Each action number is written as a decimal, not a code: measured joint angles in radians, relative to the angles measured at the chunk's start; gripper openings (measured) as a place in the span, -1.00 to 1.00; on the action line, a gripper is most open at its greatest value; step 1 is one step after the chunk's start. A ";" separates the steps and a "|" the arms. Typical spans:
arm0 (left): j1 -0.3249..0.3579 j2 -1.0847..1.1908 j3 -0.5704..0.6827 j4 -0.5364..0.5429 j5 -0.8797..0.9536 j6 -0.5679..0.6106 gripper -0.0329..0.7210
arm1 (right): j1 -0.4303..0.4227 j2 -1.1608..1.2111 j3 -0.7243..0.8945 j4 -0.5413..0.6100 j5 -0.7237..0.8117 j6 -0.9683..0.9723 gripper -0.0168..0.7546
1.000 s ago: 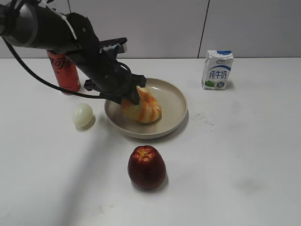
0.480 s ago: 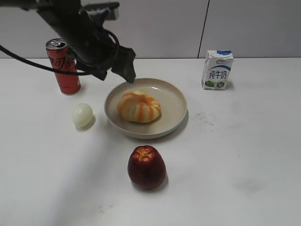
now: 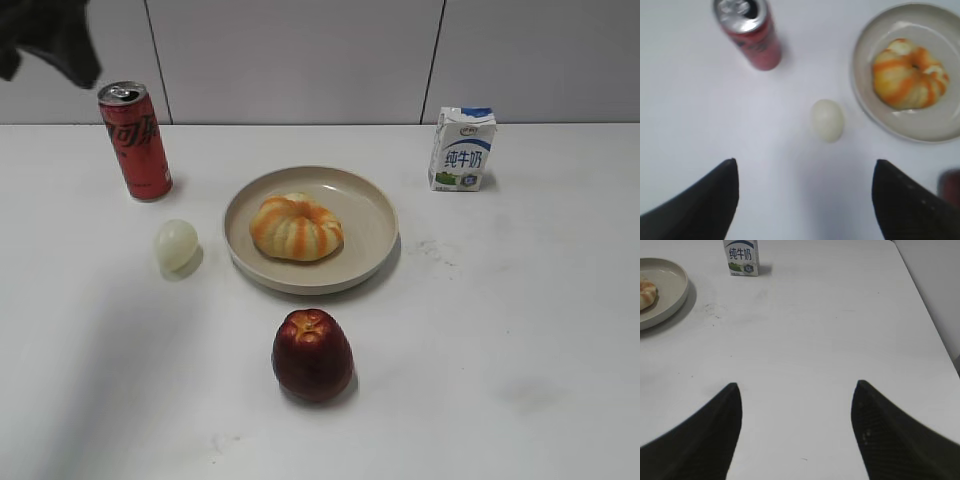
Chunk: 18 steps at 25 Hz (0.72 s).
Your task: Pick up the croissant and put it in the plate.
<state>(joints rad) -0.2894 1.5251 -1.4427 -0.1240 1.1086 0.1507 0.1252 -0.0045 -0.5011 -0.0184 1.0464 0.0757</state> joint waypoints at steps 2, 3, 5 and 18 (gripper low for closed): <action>0.088 -0.061 0.085 0.005 -0.008 0.000 0.72 | 0.000 0.000 0.000 0.000 0.000 0.000 0.39; 0.125 -0.100 0.140 0.008 -0.013 0.000 0.72 | 0.000 0.000 0.000 0.000 0.000 0.000 0.39; 0.205 -0.182 0.248 0.010 -0.037 -0.001 0.72 | 0.000 0.000 0.000 0.000 0.000 0.000 0.39; 0.285 -0.860 0.752 -0.003 -0.137 -0.001 0.87 | 0.000 0.000 0.000 0.000 0.000 0.000 0.39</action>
<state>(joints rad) -0.0049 0.6646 -0.6908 -0.1271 0.9717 0.1495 0.1252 -0.0045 -0.5011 -0.0184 1.0464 0.0757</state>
